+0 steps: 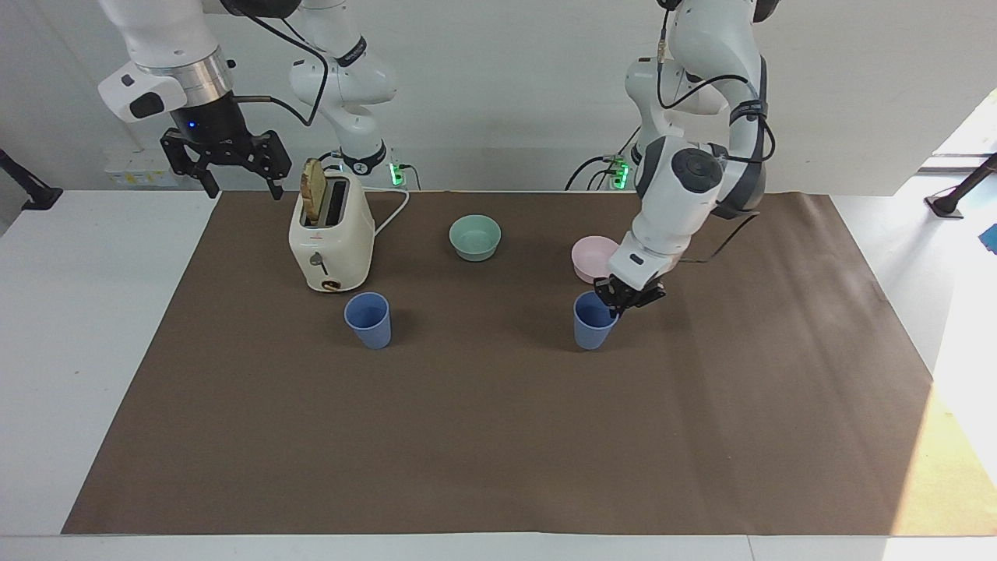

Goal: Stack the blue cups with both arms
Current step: 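Slide the blue cup with the left gripper toward the table center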

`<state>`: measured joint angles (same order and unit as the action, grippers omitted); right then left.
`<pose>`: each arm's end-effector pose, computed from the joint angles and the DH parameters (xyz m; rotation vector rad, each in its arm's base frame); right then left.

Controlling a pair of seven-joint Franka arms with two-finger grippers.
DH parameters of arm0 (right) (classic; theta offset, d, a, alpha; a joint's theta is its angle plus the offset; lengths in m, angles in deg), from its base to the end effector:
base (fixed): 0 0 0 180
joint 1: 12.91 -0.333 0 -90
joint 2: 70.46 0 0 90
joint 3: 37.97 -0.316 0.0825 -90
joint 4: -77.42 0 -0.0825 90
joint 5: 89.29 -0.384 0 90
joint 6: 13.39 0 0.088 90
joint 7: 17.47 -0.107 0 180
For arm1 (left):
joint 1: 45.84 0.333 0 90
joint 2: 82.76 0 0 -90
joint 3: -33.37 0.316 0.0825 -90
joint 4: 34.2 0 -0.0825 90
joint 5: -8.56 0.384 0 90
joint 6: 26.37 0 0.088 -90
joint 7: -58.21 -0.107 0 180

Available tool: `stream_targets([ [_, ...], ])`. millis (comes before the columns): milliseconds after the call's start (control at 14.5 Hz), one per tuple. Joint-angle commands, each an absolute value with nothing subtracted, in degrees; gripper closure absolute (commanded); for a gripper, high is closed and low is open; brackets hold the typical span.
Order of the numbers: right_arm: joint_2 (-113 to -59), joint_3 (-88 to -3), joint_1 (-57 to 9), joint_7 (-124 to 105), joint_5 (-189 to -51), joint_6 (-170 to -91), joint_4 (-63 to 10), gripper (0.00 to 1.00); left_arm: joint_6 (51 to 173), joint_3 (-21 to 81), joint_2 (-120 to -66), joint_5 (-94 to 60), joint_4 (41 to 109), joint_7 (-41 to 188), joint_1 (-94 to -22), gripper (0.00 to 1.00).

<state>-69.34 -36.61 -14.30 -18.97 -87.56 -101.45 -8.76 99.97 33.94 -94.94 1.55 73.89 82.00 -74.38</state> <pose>0.5453 -0.0032 0.6636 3.1112 -0.0427 0.0821 0.5450 -0.2945 0.4053 3.0042 -0.0090 0.0775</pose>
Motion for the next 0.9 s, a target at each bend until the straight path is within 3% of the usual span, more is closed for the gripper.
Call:
stream_targets([
  [0, -67.82, -36.83, -13.7, -17.73, -88.41, -101.99, -10.47, 0.0, 105.89, 34.78, -95.06, 1.79, 76.37, 86.16, -77.91, 1.0],
  [138, -67.82, -36.83, -13.7, -17.73, -88.41, -101.99, -10.47, 0.0, 106.26, 34.78, -95.06, 1.44, 76.46, 86.08, -78.96, 1.0],
  [207, -67.82, -36.83, -13.7, -17.73, -88.41, -101.99, -10.47, 0.0, 106.17, 34.78, -95.06, 1.35, 76.28, 86.08, -79.4, 0.82],
  [276, -67.82, -36.83, -13.7, -17.73, -88.41, -101.99, -10.47, 0.0, 106.17, 34.78, -95.24, 1.35, 75.76, 85.81, -79.32, 0.49],
  [345, -67.82, -36.83, -13.7, -17.73, -88.41, -101.99, -10.47, 0.0, 106.08, 34.78, -95.33, 1.26, 75.58, 85.46, -78.97, 0.31],
  [483, -67.82, -36.83, -13.7, -17.73, -88.41, -101.99, -10.47, 0.0, 105.65, 34.87, -95.41, 1.35, 75.06, 84.85, -78.62, 0.14],
  [552, -67.82, -36.83, -13.7, -17.73, -88.41, -101.99, -10.47, 0.0, 105.12, 34.96, -95.15, 1.26, 75.05, 85.02, -78.44, 0.08],
  [828, -67.82, -36.83, -13.7, -17.73, -88.41, -101.99, -10.47, 0.0, 96.26, 35.66, -90.33, 1.79, 74.52, 80.82, -75.37, 0.05],
])
